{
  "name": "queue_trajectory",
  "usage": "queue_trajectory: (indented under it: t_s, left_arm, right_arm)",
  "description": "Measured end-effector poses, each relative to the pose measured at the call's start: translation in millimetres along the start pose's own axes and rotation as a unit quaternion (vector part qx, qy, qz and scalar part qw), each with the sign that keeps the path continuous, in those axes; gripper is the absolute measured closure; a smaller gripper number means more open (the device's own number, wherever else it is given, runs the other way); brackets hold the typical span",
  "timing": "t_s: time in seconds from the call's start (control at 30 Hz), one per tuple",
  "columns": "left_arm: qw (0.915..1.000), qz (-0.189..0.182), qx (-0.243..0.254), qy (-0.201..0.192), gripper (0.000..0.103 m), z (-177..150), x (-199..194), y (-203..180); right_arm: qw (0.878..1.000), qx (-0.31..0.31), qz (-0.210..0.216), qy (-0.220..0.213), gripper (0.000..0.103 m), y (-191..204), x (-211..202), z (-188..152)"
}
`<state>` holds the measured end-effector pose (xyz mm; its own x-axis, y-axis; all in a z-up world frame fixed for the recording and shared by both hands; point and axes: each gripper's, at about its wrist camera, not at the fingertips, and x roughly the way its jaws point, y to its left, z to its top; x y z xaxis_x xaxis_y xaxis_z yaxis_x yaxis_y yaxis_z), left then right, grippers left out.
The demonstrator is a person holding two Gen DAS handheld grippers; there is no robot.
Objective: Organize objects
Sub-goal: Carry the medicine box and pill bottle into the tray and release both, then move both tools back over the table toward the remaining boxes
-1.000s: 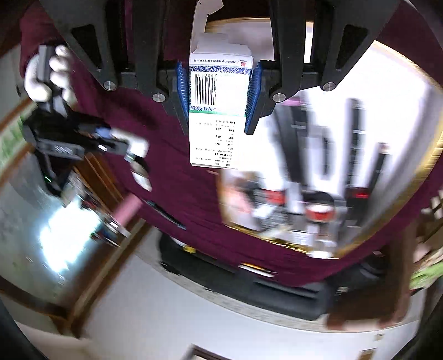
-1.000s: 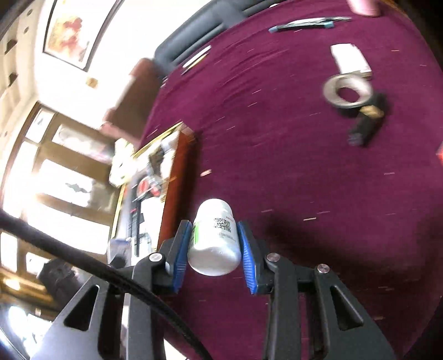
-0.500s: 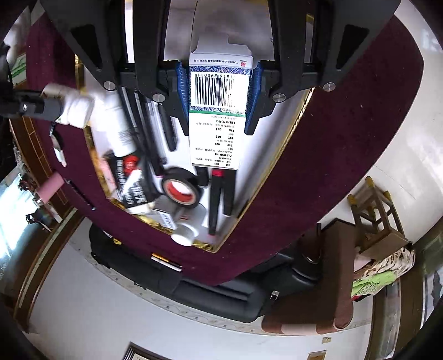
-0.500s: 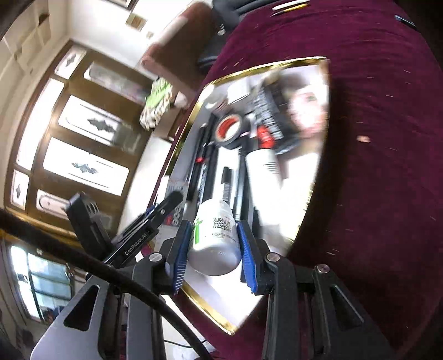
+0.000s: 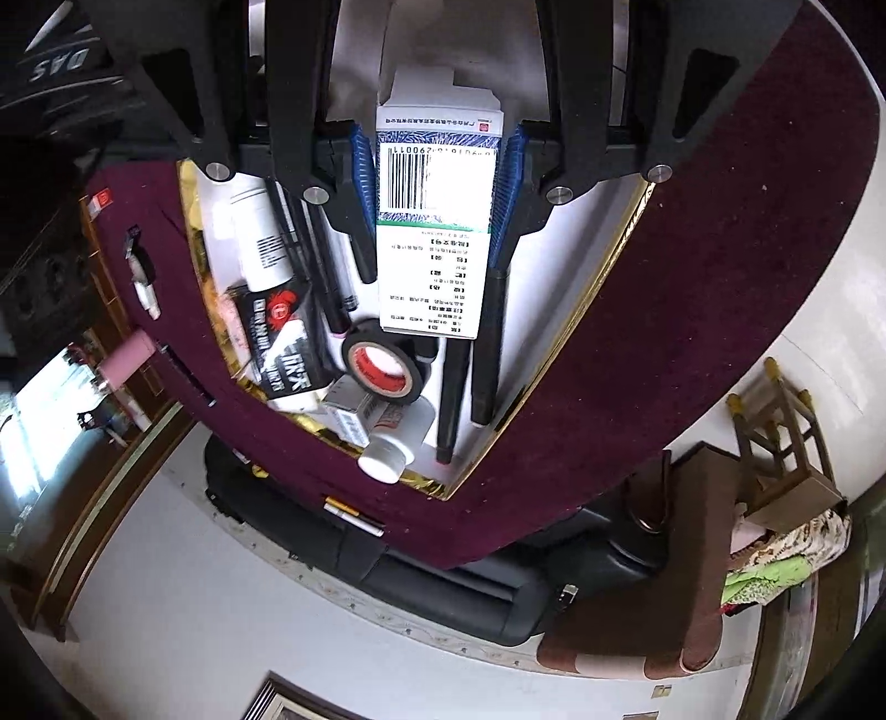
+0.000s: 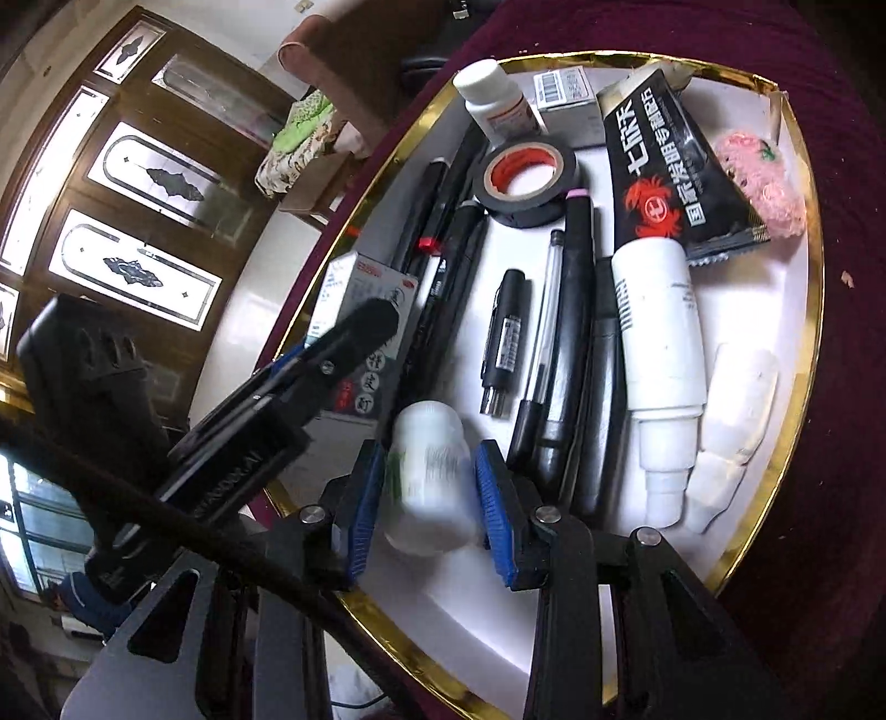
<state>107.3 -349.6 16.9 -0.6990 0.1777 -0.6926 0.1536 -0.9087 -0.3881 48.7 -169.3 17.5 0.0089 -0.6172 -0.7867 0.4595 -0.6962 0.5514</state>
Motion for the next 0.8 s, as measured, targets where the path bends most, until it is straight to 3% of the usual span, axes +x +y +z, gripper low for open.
queue_trajectory:
  t_s: [0.17, 0.33, 0.43, 0.6, 0.67, 0.8]
  left_arm:
    - [0.9985, -0.046, -0.026, -0.012, 0.061, 1, -11, 6]
    - [0.9975, -0.060, -0.019, -0.032, 0.031, 0, -28, -4]
    - [0.9959, -0.074, -0.030, -0.042, 0.030, 1, -38, -5]
    - [0.9934, -0.084, -0.051, -0.058, 0.030, -2, -52, -6]
    - [0.9934, -0.084, -0.051, -0.059, 0.030, -3, -56, -11]
    - [0.9938, -0.086, -0.039, -0.059, 0.030, -6, -61, -29]
  right_arm:
    - [1.000, -0.012, -0.018, -0.008, 0.067, 3, -7, -6]
    - [0.998, -0.030, -0.029, -0.039, 0.064, 9, -27, -15]
    - [0.996, -0.043, -0.048, -0.067, 0.057, 13, -41, -22]
    - [0.983, -0.072, -0.110, -0.132, 0.056, 18, -68, -32]
    - [0.972, -0.083, -0.149, -0.160, 0.051, 16, -83, -40]
    - [0.950, -0.091, -0.214, -0.208, 0.050, 2, -113, -56]
